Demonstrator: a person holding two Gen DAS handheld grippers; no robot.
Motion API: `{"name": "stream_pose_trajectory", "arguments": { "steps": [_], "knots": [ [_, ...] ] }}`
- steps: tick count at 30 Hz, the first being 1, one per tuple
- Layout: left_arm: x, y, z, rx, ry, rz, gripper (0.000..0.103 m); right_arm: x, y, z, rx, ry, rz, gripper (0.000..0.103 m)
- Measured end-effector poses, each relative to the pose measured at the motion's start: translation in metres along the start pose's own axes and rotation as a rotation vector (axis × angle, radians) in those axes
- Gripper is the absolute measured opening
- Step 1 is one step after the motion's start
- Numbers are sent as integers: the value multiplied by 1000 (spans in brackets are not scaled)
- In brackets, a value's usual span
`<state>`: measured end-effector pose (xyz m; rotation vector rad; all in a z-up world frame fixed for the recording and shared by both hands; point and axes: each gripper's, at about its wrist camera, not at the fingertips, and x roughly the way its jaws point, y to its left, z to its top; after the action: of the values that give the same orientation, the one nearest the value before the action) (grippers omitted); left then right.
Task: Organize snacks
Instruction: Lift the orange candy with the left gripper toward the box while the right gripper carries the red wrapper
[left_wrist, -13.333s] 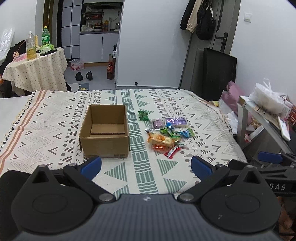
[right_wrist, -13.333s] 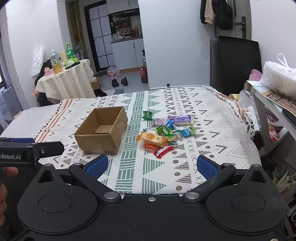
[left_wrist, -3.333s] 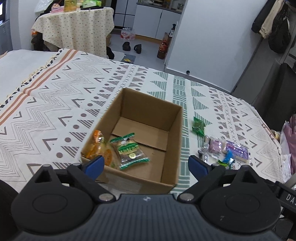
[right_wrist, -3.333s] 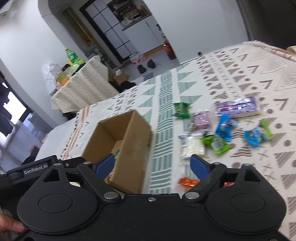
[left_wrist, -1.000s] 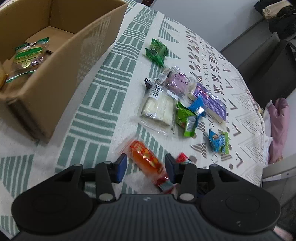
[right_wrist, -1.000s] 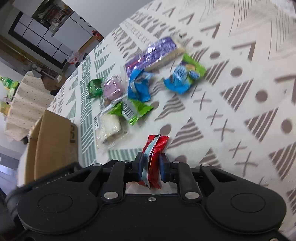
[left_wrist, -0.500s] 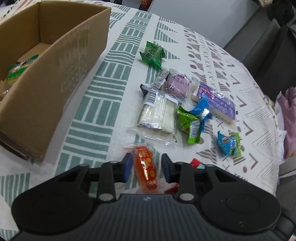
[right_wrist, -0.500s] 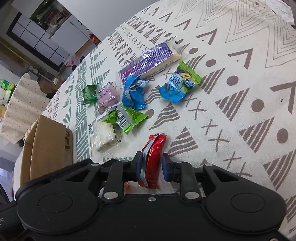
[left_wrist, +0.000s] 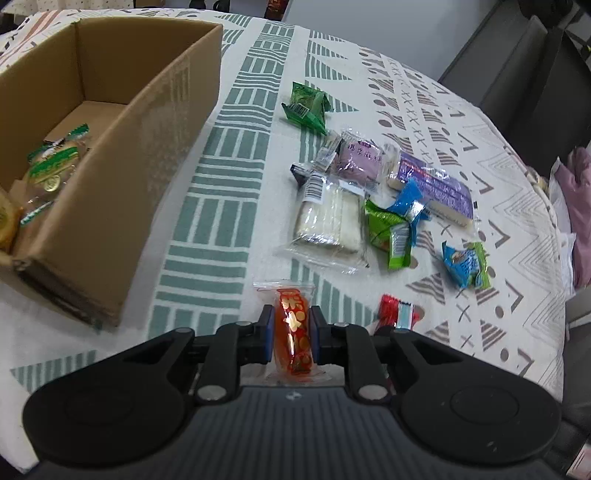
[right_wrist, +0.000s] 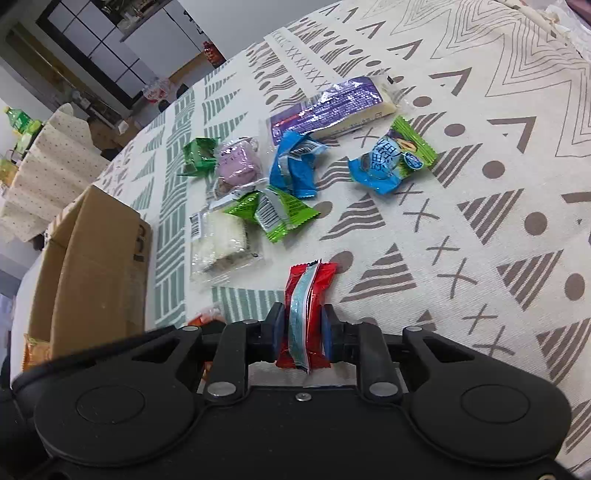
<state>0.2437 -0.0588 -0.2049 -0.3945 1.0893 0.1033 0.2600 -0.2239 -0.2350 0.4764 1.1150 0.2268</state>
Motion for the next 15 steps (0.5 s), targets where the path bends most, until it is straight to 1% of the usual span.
{"name": "stream_pose_trajectory", "arguments": {
  "steps": [5,6,8,11,13,15],
  "knots": [
    [-19,-4,5,19,-29,11,17,-13,2,0,10,-44,36,20],
    [-23,-5,5,25,-41,12,14,-17,2,1,13,-56,45,20],
    [-33,-8,6,36,-68,11,6,-23,1,1,20,-75,61,20],
    [-45,-10,8,35,-102,18,5,-34,2,1,16,-108,99,20],
    [-51,-11,8,44,-123,30,3,-39,3,0,6,-120,106,20],
    [-54,-9,9,36,-128,39,3,-42,2,-1,13,-121,114,20]
  ]
}}
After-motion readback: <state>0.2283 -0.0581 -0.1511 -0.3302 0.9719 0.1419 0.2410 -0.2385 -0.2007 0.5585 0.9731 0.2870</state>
